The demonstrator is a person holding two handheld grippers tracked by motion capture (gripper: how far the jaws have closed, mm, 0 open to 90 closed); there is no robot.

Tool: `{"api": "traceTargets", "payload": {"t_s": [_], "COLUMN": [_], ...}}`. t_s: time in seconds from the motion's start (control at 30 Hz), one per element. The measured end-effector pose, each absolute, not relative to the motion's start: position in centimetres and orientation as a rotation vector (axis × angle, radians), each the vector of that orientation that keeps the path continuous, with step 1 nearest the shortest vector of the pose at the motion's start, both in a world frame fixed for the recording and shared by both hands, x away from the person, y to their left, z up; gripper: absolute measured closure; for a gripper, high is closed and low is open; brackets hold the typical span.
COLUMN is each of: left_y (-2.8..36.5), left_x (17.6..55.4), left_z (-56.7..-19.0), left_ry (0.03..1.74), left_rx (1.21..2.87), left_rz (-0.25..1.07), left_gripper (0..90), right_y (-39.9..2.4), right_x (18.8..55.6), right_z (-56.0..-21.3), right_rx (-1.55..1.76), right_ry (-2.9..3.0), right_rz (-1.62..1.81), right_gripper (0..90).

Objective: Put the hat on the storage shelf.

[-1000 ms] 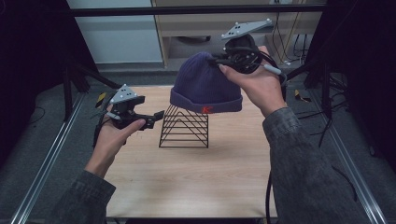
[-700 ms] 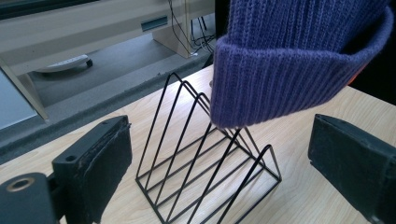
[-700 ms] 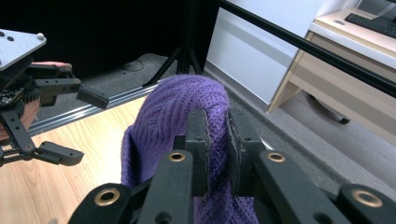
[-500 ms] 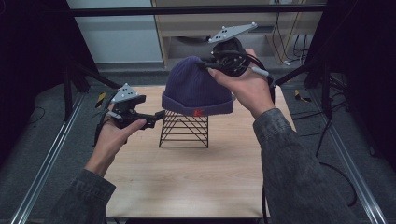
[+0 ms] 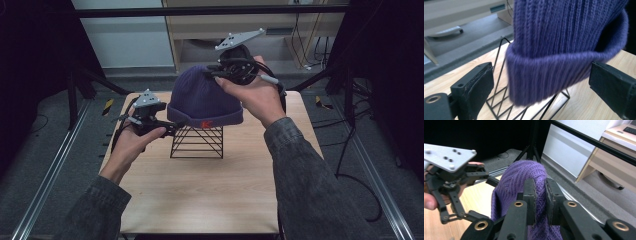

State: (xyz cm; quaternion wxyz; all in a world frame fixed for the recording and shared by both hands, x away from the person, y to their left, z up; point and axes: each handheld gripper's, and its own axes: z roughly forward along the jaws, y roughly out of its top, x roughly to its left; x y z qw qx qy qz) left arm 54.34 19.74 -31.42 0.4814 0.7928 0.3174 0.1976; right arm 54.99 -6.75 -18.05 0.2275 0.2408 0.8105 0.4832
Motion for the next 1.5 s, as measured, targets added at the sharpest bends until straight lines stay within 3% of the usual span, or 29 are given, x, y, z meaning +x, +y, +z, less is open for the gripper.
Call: {"api": "traceTargets", "payload": {"t_s": [0.1,0.2,0.27,0.3,0.37,0.43,1.1,1.5], "left_y": [19.6,19.5,19.3,19.2,19.0,18.9,19.2,19.9], "left_x": [55.2,55.5,55.4,55.3,55.1,55.0,55.4,55.6], "left_z": [-32.0,-32.2,-32.2,-32.2,-32.1,-31.9,-31.0,-33.0], "left_ry": [0.785,0.771,0.758,0.755,0.753,0.766,0.832,0.869], "left_rx": [1.934,1.937,1.949,1.956,1.965,1.96,1.88,1.924], "left_rz": [0.432,0.386,0.384,0.392,0.433,0.464,0.62,0.602], "left_gripper": [6.7,13.8,28.3,41.9,53.1,57.5,58.2,57.6], "right_y": [-6.4,-6.2,-6.0,-5.9,-5.9,-6.1,-6.5,-5.9], "right_x": [55.2,55.2,55.2,55.3,55.3,55.5,57.1,57.7], "right_z": [-18.3,-18.6,-18.7,-18.7,-18.7,-18.8,-19.3,-21.6], "right_rx": [0.661,0.661,0.662,0.654,0.652,0.667,0.719,0.744], "right_ry": [2.245,2.249,2.253,2.252,2.251,2.24,2.201,2.264], "right_rz": [1.325,1.328,1.327,1.318,1.314,1.31,1.334,1.288], "right_gripper": [80.3,80.3,80.3,80.2,80.2,80.1,79.5,79.1]}}
